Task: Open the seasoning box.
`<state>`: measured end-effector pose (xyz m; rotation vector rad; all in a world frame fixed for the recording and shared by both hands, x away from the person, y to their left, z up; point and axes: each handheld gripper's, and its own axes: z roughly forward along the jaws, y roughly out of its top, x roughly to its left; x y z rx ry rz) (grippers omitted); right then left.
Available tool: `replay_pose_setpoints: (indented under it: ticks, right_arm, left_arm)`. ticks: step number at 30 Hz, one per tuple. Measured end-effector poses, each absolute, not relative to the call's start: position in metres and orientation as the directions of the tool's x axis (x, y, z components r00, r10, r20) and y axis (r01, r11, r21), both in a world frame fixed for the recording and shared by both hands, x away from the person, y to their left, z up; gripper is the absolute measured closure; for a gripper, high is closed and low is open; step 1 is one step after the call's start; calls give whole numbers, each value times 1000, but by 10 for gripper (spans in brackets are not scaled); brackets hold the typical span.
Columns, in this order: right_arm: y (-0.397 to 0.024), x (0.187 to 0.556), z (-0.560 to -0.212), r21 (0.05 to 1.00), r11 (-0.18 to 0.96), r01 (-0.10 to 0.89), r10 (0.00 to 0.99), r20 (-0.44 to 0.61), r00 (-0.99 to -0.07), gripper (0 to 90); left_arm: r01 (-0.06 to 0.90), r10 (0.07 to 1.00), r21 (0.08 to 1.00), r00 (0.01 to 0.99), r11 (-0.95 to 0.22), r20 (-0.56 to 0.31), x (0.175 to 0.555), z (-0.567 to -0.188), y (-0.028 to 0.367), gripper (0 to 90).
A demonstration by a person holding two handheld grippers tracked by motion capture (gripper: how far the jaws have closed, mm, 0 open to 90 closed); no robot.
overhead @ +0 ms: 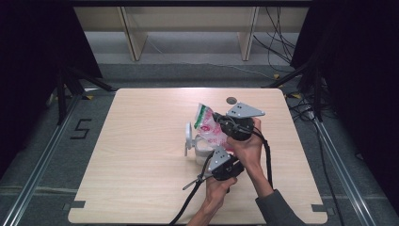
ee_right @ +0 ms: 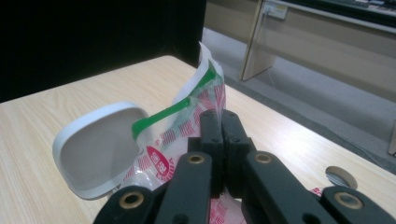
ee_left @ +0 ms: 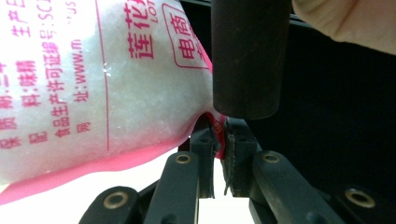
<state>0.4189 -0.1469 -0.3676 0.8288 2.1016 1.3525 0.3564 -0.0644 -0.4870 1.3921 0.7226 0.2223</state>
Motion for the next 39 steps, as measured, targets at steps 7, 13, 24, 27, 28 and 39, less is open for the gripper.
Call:
replay_pose_setpoints:
  ticks: [7,13,24,27,28,39]
  right_arm:
    - [-146,418,-367,922,322,215,720,-91,-688,900]
    - [-147,418,-369,923,317,217,721,-86,-687,900]
    - [-148,418,-370,922,325,209,715,-95,-693,900]
    - [-148,417,-370,919,322,228,723,-83,-686,900]
    - [-148,417,-370,923,311,227,724,-75,-686,900]
    - [-148,418,-370,923,323,209,717,-94,-691,900]
  left_arm:
    - [255,559,953,771,166,-304,356,-487,-61,833]
    - [255,555,952,774,167,-304,357,-488,-64,833]
    - [250,560,955,773,162,-297,356,-488,-65,832]
    - [247,559,956,776,157,-292,357,-489,-64,832]
    - [246,562,957,775,153,-289,356,-489,-64,832]
    - [241,566,960,776,144,-280,356,-488,-63,832]
